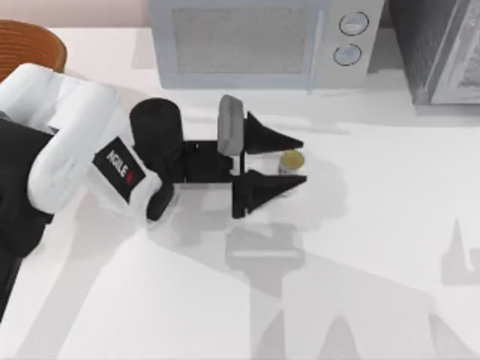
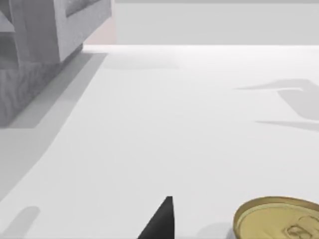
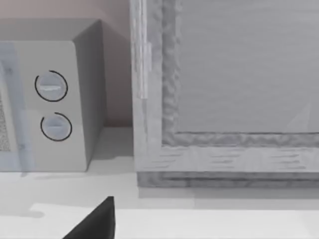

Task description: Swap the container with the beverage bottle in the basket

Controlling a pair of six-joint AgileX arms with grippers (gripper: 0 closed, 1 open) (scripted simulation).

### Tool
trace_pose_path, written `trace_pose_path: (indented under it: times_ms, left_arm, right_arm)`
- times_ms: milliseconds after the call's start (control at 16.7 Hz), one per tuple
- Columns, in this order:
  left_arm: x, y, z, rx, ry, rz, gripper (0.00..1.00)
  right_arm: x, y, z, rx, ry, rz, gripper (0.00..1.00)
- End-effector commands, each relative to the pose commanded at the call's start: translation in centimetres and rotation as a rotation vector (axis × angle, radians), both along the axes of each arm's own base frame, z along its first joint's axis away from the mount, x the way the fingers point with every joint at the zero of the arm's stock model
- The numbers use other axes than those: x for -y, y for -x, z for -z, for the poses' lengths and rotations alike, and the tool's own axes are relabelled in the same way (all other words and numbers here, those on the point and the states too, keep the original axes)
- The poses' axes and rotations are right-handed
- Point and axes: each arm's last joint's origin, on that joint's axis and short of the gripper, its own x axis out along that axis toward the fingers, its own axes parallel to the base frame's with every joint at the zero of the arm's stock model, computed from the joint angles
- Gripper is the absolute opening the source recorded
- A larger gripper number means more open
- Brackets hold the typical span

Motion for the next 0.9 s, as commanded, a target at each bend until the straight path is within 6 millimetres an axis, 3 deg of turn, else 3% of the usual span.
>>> trace_pose_path:
  times_ms: [120, 660, 900]
  left_arm:
    - [0.0, 0.0, 0.0, 0.000, 0.000, 0.000, 1.00]
    - [-0.2, -0.1, 0.0, 0.000, 0.000, -0.004, 1.00]
    - [-2.3, -0.4, -2.2, -0.051, -0.020, -0.122, 1.00]
  right_arm:
    - [0.0, 0.0, 0.0, 0.000, 0.000, 0.000, 1.00]
    - [0.0, 0.0, 0.0, 0.000, 0.000, 0.000, 1.00]
    - [0.0, 0.0, 0.0, 0.000, 0.000, 0.000, 1.00]
